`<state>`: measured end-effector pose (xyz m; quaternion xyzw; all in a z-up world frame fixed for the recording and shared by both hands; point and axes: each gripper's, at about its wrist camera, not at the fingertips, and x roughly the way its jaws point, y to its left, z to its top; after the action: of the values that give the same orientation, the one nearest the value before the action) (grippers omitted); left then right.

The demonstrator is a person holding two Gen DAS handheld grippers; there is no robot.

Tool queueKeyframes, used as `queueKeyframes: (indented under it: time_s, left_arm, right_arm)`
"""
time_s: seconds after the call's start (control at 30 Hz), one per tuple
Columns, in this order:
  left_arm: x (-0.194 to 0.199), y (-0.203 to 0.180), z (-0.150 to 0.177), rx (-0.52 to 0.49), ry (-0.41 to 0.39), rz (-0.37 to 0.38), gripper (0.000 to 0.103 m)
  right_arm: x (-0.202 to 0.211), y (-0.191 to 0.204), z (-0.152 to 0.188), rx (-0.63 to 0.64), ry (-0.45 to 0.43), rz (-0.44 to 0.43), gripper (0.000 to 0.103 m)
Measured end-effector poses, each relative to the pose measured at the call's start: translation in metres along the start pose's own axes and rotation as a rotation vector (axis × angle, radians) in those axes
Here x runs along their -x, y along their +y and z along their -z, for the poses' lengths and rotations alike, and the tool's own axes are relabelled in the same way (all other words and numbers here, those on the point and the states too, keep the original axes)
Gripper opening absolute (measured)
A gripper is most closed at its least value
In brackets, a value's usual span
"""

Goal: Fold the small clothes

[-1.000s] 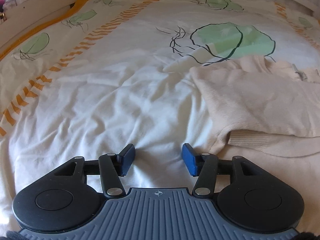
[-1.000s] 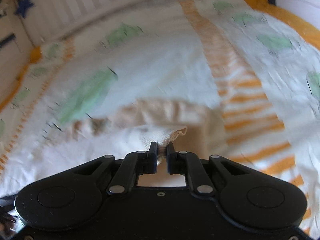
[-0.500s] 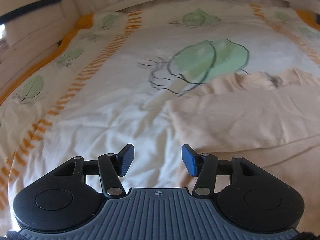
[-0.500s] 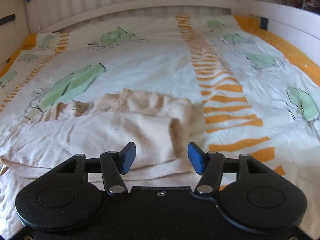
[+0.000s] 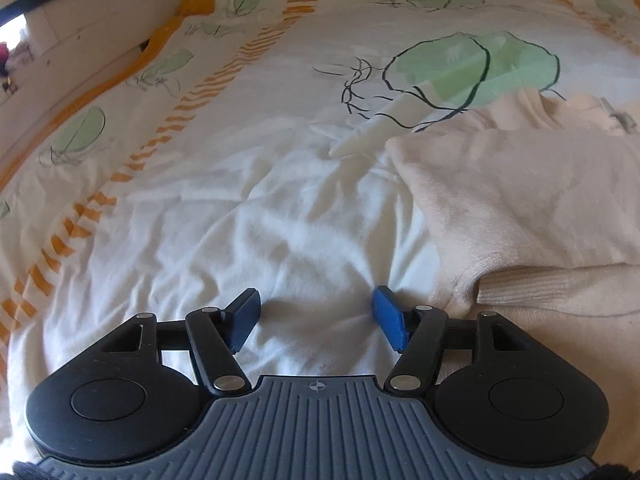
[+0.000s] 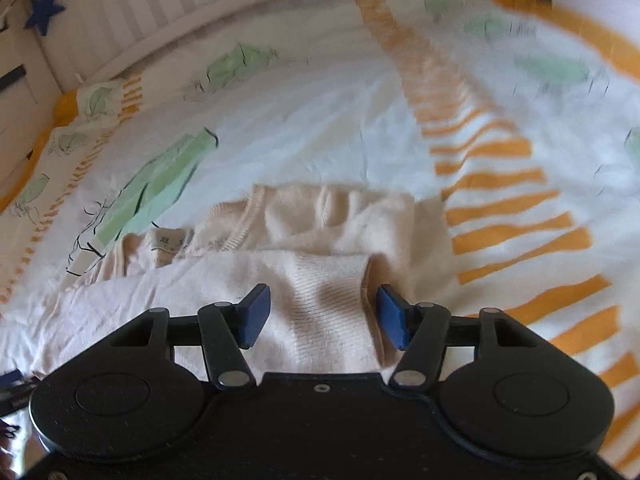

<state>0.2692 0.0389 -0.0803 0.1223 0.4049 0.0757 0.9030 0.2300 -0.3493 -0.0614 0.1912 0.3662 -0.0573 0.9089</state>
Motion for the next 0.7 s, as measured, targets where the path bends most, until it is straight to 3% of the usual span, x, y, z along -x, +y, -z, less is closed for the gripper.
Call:
queueKeyframes:
  time_s: [0.03, 0.07, 0.1, 0.17, 0.23, 0.33, 0.4, 0.43, 0.47, 0.5, 0.53, 0.6, 0.7]
  left_arm:
    - [-0.001, 0.001, 0.001, 0.013, 0.000, 0.000, 0.064]
    - [-0.002, 0.003, 0.000, 0.020, -0.001, 0.001, 0.065]
    - [-0.003, 0.003, 0.000, 0.023, -0.003, 0.000, 0.066]
    - [-0.002, 0.001, 0.001, 0.021, -0.011, 0.001, 0.067]
    - [0.000, 0.000, 0.002, 0.026, -0.016, 0.006, 0.068]
    - [0.000, 0.001, 0.002, 0.032, -0.017, 0.002, 0.071]
    - [0.001, 0.001, 0.002, 0.025, -0.017, 0.003, 0.072]
    - [0.001, 0.002, 0.001, 0.025, -0.015, 0.007, 0.072]
    - [0.001, 0.003, 0.001, 0.025, -0.014, 0.011, 0.072]
    - [0.001, 0.003, 0.000, 0.024, -0.013, 0.014, 0.072]
    - [0.003, 0.004, -0.001, 0.019, -0.009, 0.013, 0.071]
    - [0.011, 0.005, -0.006, 0.013, -0.014, -0.013, 0.070]
    - [0.033, 0.002, -0.014, 0.012, -0.093, -0.031, 0.070]
  right_arm:
    - [-0.007, -0.002, -0.004, -0.008, 0.025, 0.001, 0.049]
    - [-0.010, -0.002, -0.006, -0.001, 0.036, 0.006, 0.028]
    - [-0.010, 0.000, -0.009, 0.020, 0.035, 0.003, 0.015]
    - [0.005, 0.011, -0.012, 0.099, -0.049, -0.005, 0.015]
    - [0.015, 0.019, -0.008, 0.164, -0.111, 0.044, 0.017]
    - [-0.005, 0.014, 0.001, 0.163, -0.018, 0.166, 0.022]
    - [-0.005, 0.009, 0.007, 0.163, -0.036, 0.212, 0.024]
    - [0.001, 0.010, 0.009, 0.155, -0.070, 0.236, 0.029]
    - [0.007, 0.012, 0.011, 0.153, -0.092, 0.263, 0.044]
    - [0.013, 0.014, 0.013, 0.159, -0.114, 0.268, 0.056]
    - [0.020, 0.018, 0.016, 0.173, -0.144, 0.251, 0.059]
    - [0.027, 0.025, 0.019, 0.206, -0.182, 0.222, 0.061]
    - [0.024, 0.036, 0.029, 0.262, -0.169, 0.225, 0.064]
